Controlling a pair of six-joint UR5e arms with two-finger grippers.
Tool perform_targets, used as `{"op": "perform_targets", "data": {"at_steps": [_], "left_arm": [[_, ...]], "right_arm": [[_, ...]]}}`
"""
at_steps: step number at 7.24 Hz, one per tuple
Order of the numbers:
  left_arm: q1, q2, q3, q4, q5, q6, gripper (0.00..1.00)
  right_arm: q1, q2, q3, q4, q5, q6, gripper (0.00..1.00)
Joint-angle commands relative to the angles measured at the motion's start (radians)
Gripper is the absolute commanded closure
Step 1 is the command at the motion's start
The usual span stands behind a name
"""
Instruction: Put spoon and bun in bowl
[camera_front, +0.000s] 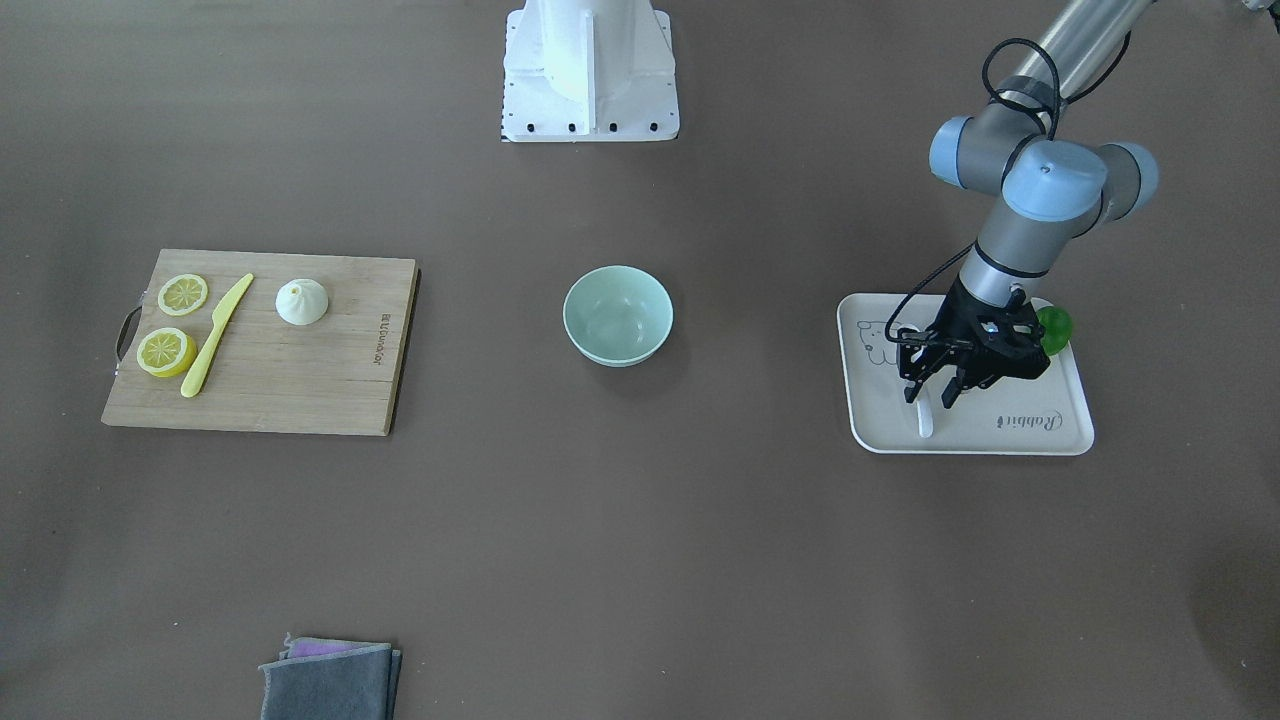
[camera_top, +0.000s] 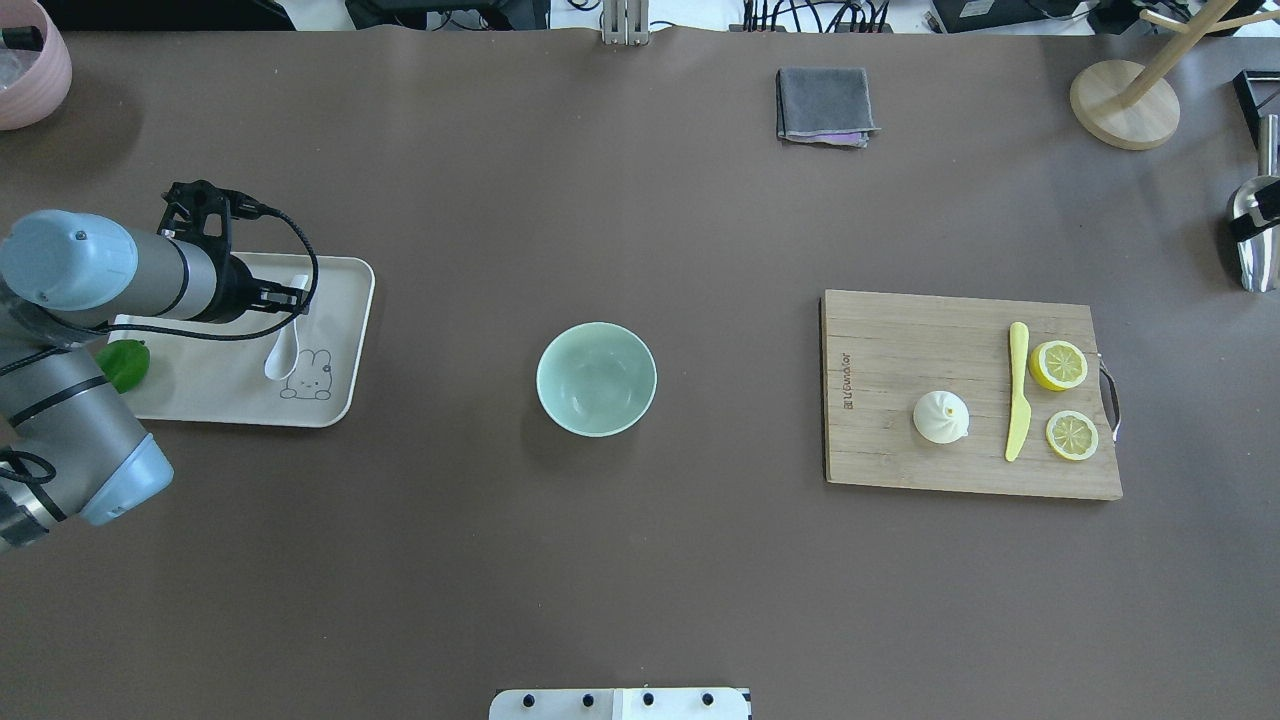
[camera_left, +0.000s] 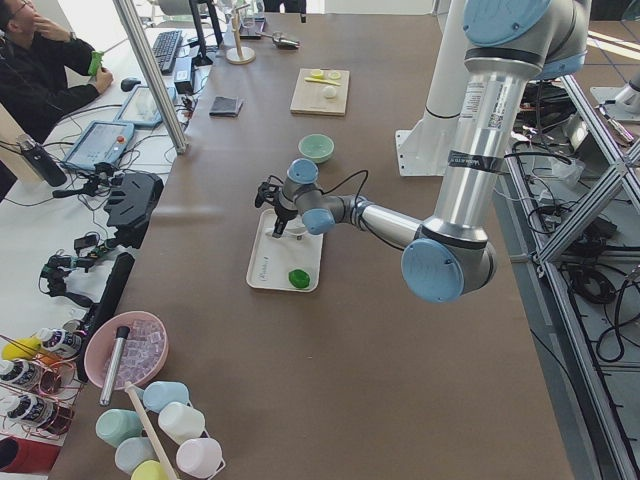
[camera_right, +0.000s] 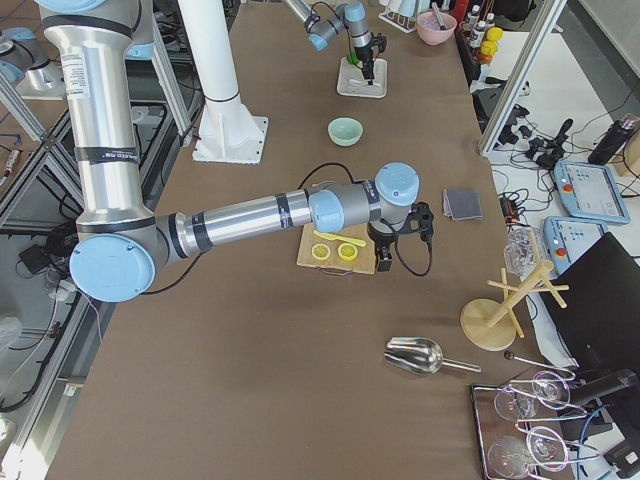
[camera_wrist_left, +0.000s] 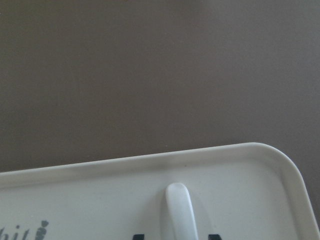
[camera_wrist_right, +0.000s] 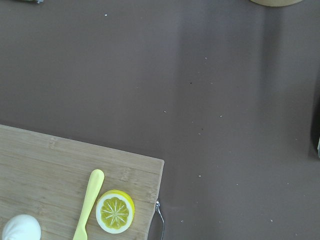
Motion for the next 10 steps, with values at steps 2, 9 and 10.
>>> {"op": "perform_targets", "data": {"at_steps": [2, 9, 10], "left_arm": [[0.012, -0.002, 0.000, 0.000, 0.000, -0.007, 1.00], [-0.044, -0.190, -0.247, 0.380, -0.120, -0.085, 1.00], [-0.027, -0.251, -0.227, 0.380, -0.127, -0.177, 1.00]], "right_arm": [[0.000, 0.001, 0.005, 0.000, 0.001, 0.014, 0.00], [-0.083, 0.014, 0.065, 0.002, -0.017, 0.127, 0.00], [-0.131, 0.019, 0.097, 0.002, -0.054, 0.198, 0.00]]}}
